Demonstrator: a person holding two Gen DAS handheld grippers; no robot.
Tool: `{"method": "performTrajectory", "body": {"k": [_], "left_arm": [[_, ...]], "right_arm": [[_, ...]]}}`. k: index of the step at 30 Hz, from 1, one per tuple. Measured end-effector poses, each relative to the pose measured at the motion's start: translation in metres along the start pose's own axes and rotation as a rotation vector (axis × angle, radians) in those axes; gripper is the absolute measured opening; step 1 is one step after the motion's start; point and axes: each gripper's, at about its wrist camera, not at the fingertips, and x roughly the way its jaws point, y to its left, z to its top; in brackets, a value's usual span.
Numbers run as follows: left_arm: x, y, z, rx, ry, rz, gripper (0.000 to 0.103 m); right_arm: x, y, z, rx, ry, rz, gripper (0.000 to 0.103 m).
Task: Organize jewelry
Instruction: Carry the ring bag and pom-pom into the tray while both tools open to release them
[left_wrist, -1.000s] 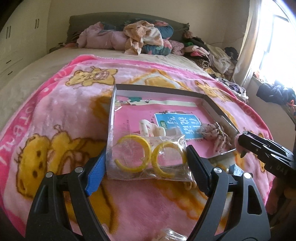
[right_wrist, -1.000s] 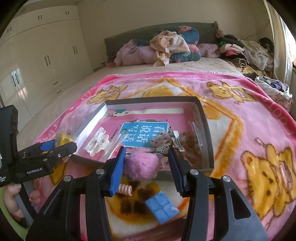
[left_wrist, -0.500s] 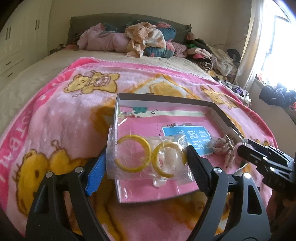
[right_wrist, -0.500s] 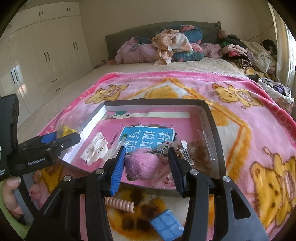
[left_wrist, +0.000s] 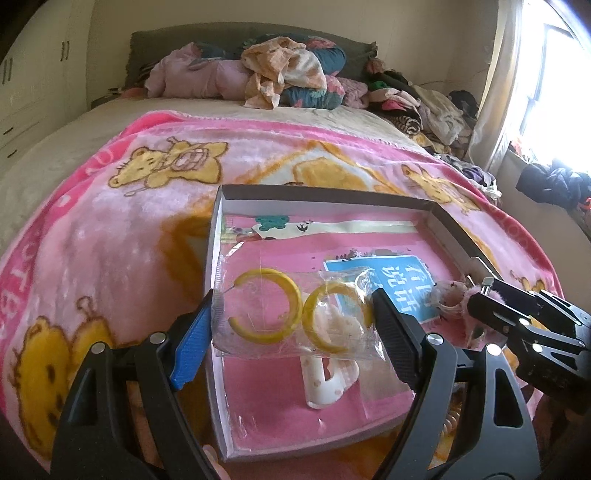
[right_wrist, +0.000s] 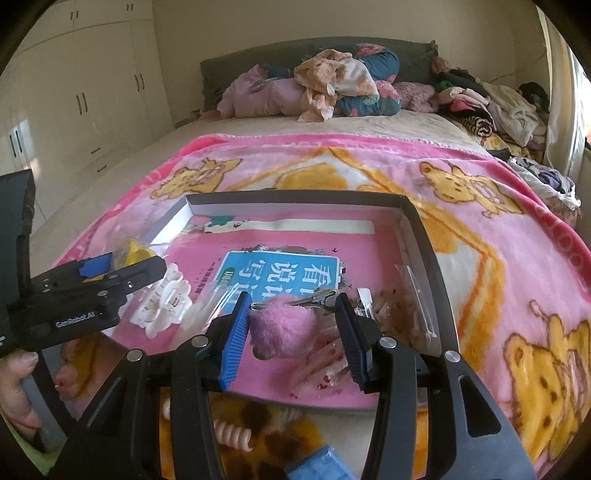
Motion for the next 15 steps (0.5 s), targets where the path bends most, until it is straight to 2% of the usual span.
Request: {"method": "performTrajectory", "body": {"k": [7,15], "left_arm": [[0.010,0.002,0.000,0.012,0.017,-0.008,0.072],[0.012,0.000,-0.001,0.027,0.014,-0.012,0.073]], "right_arm": [[0.021,0.003,0.001,-0.008,0.034,-0.024,0.045],[0.028,0.009,-0.004,-0.011,0.044,-0.011,0.045]]}}
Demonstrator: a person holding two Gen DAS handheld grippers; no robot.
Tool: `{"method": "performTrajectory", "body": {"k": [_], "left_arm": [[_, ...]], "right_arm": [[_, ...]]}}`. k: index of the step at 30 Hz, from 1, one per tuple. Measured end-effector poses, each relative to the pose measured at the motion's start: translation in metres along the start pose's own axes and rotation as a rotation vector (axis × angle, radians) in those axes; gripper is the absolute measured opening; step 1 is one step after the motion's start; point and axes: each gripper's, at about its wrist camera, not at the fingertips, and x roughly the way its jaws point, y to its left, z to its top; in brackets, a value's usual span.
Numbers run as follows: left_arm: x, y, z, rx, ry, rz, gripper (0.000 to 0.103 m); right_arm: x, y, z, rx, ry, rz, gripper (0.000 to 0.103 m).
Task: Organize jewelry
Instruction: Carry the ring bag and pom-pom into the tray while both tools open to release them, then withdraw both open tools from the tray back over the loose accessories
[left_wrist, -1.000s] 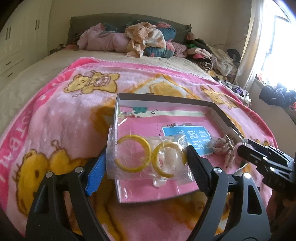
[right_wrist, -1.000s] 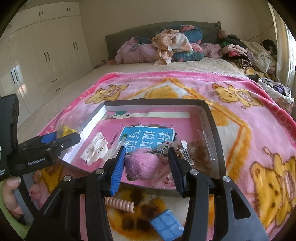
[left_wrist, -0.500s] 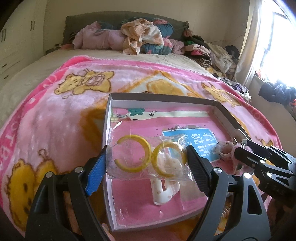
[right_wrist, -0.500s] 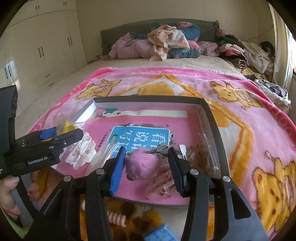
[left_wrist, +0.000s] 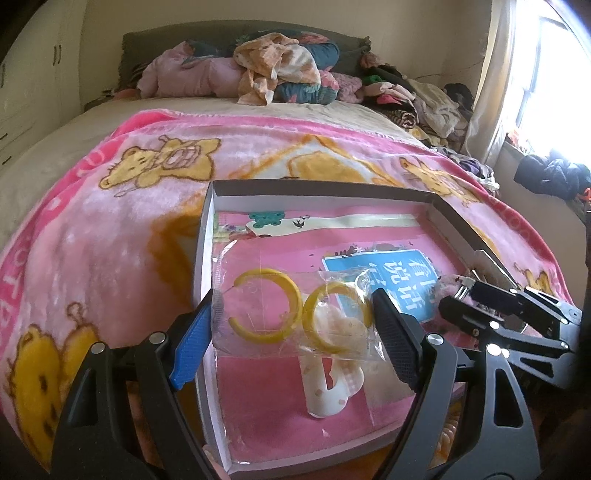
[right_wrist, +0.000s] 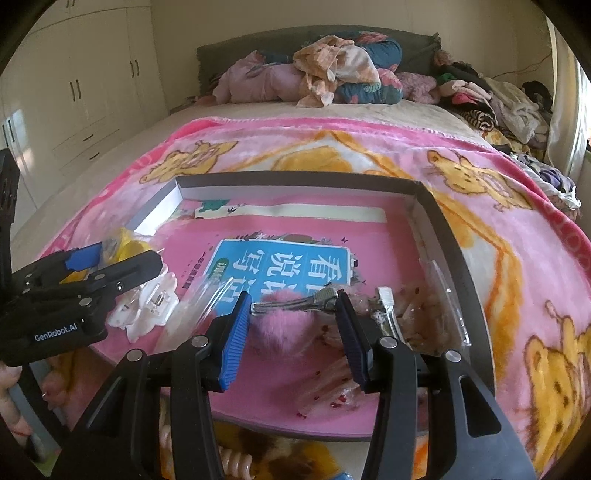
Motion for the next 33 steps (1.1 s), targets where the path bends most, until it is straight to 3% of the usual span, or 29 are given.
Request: {"method": "performTrajectory", "body": {"k": [2,4,9,23,25,33], "left_arm": [[0.000,0.000,0.000,0.000,0.000,0.000,0.073],[0.000,0.000,0.000,-0.003,-0.001,-0.008,0.073],[0.001,0.000,0.001,-0.003,-0.001,-0.007,0.073],[-0.001,0.000,0.002,-0.004,-0.007,0.005,0.077],[-0.005,0.000,0.003,-0.006,-0.015,0.005,0.083],[-0.027,-0.002,0.005,-0.005,-0.059,0.015,0.089]], "right_arm": [[-0.001,0.002,-0.002,-0.007,-0.005,0.004,0.047],[-0.005,0.004,-0.004,-0.011,-0.020,0.002,0.057],[-0.015,0.007,-0.010,-0.028,-0.045,-0.008,0.065],[-0.042,-0.001,-0.022,0.008,-0.091,-0.025,0.071],[-0.046,-0.001,-0.023,0.010,-0.095,-0.025,0.072],[-0.064,-0.003,-0.026,0.017,-0.122,-0.030,0.076]]}}
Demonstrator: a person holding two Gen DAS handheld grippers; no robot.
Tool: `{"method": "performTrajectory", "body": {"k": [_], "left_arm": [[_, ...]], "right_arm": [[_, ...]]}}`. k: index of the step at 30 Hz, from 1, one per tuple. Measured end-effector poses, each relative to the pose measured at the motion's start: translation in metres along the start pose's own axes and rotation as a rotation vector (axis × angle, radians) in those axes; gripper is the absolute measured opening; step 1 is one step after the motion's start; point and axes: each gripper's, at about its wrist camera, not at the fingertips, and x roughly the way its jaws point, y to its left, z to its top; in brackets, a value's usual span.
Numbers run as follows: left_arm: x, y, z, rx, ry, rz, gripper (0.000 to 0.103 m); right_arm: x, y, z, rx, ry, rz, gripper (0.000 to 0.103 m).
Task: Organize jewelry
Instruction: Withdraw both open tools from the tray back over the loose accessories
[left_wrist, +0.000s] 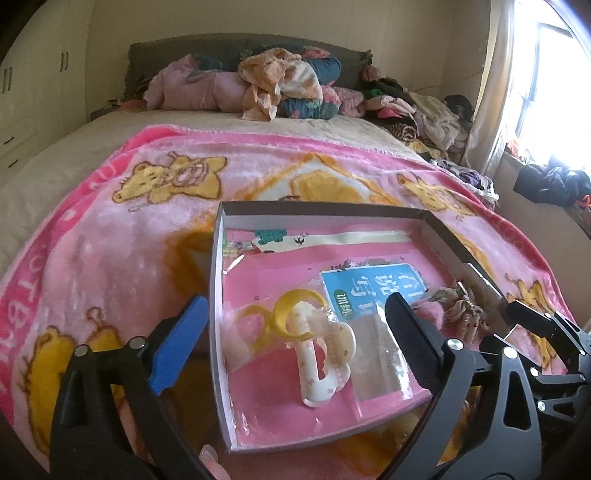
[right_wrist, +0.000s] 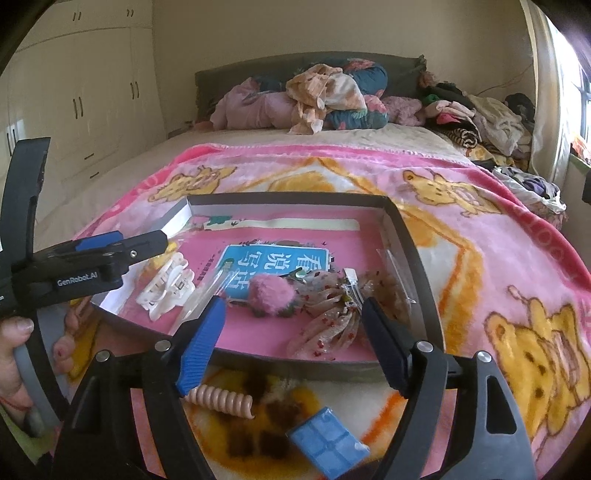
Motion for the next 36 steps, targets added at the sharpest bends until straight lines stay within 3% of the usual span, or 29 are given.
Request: {"method": "performTrajectory", "body": {"k": [9,27,36], "left_arm": [[-0.024,-0.007,-0.002,-0.009,-0.033,0.015,0.091],[-0.070,-0.027,-0.016,0.013,-0.073,0.004,0.091],[-0.081,-0.042,-0.032,0.054,-0.056,-0.002,0.091]], "right_arm": [[-0.025,-0.005,-0.003,0.001,-0.039,-0.019,0.083],[-0.064,-0.026,-0.016,0.019,-0.065,-0.032,0.083],[-0.075,-0.030,-0.029,0.015,-0.059,-0.034,0.083]]}}
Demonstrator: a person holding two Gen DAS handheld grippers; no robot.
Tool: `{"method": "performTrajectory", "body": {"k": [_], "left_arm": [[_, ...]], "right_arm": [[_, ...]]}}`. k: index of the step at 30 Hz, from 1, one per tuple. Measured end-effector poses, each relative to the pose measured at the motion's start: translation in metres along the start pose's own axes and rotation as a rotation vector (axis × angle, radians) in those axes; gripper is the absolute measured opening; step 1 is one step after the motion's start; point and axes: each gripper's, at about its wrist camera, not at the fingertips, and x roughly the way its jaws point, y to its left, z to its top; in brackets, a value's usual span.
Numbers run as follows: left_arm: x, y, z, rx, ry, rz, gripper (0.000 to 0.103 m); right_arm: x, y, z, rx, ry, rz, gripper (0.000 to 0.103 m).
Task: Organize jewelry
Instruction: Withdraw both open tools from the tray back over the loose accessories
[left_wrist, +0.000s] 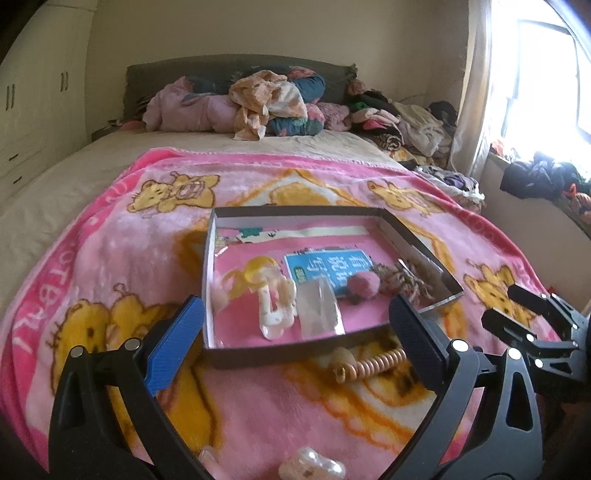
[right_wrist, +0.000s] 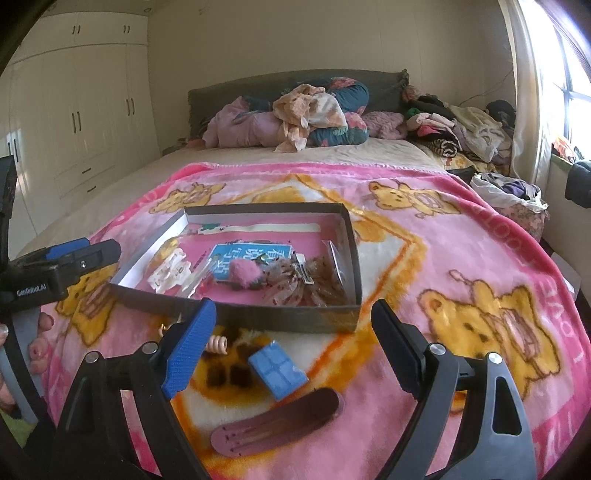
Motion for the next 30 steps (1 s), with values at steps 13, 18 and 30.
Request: {"method": "performTrajectory", "body": {"k": [13,18,30], "left_arm": [[-0.006,-0.023,-0.022,0.053,0.033,-0.017,0.091],[-0.007,-0.032,-0.031,0.076,0.048,-0.020,0.091],[-0.012,-0.037,-0.048,0.106,0.071,-0.002,0.091]], "right_arm": [[-0.015,-0.013,-0.022,-0.002,0.019,-0.012,0.083],[-0.019,-0.015,-0.027,0.000,0.026,-0.015,0.083],[-0.024,-0.017,-0.035,-0.013,0.039,-0.002,0.083]]}}
